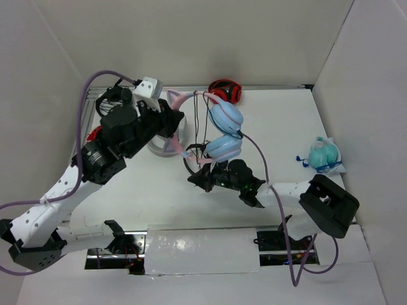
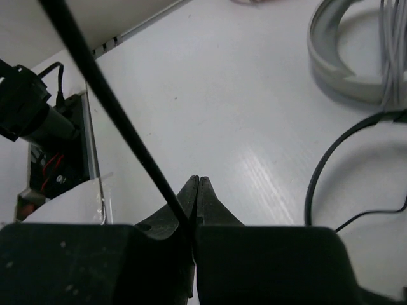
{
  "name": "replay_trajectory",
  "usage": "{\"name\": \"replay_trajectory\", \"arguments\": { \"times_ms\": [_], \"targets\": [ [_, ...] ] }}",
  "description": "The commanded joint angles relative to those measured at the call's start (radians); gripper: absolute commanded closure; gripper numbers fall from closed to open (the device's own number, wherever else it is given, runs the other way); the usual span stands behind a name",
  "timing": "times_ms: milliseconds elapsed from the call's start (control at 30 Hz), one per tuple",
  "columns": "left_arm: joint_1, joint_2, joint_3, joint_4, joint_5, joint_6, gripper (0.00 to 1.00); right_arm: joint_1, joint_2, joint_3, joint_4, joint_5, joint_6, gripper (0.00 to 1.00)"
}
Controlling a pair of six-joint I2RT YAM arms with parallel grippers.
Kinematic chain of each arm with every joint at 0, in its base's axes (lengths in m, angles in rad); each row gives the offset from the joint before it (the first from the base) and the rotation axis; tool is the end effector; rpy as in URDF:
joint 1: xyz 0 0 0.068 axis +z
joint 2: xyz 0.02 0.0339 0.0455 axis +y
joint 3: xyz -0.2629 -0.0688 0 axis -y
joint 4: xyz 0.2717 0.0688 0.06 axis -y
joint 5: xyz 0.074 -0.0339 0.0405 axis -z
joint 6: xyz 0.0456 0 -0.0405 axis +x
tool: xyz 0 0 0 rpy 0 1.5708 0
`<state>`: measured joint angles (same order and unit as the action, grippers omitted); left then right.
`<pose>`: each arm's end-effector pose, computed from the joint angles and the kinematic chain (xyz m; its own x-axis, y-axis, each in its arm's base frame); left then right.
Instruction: Wrap the headphones
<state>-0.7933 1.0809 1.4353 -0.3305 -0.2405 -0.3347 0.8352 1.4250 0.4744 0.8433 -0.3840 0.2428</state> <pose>0.1821 -0.1695 0.4989 -0.1567 -0.2956 -0.9424 0.5015 0.7982 -0.3338 0.1914 0.2370 0.1749 -0.2951 0.0061 -0.9554 -0.8926 0.3549 0.2780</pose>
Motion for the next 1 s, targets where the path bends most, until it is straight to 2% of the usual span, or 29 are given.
{"name": "replay_trajectory", "arguments": {
  "times_ms": [0,167,267,367,400,500,600,700,767,900,967],
  "targets": [
    [0.072,0.051,0.077,0.053,-0.097,-0.133,1.0,0.077,-0.107,-0.048,-0.048,0.233,0.053,1.0],
    [0.189,0.154,0.108,0.024,-0.033,-0.188,1.0,0.223,-0.225,-0.076,-0.228,0.543,0.133,1.0],
    [0.252,0.224,0.137,-0.037,0.019,-0.248,1.0,0.312,-0.268,-0.051,-0.367,0.651,0.142,1.0],
    [0.281,0.283,0.129,-0.053,-0.028,-0.26,1.0,0.39,-0.297,0.018,-0.509,0.782,0.136,1.0],
    [0.293,0.298,0.129,-0.058,-0.051,-0.265,1.0,0.416,-0.308,0.035,-0.592,0.898,0.141,1.0],
    [0.336,0.343,0.128,-0.108,-0.069,-0.297,1.0,0.496,-0.359,0.099,-0.744,1.054,0.142,1.0],
    [0.356,0.367,0.096,-0.11,-0.085,-0.299,1.0,0.519,-0.408,0.159,-0.86,1.111,0.145,1.0],
    [0.356,0.384,0.065,-0.119,-0.089,-0.293,1.0,0.516,-0.419,0.222,-0.926,1.123,0.081,1.0],
    [0.344,0.381,0.033,-0.12,-0.103,-0.299,1.0,0.513,-0.39,0.294,-0.987,1.111,-0.019,1.0],
    [0.315,0.355,-0.041,-0.087,-0.157,-0.279,1.0,0.47,-0.305,0.467,-1.133,1.05,-0.115,1.0],
    [0.295,0.341,-0.076,-0.081,-0.178,-0.287,1.0,0.447,-0.25,0.57,-1.194,0.938,-0.143,1.0]
  ]
}}
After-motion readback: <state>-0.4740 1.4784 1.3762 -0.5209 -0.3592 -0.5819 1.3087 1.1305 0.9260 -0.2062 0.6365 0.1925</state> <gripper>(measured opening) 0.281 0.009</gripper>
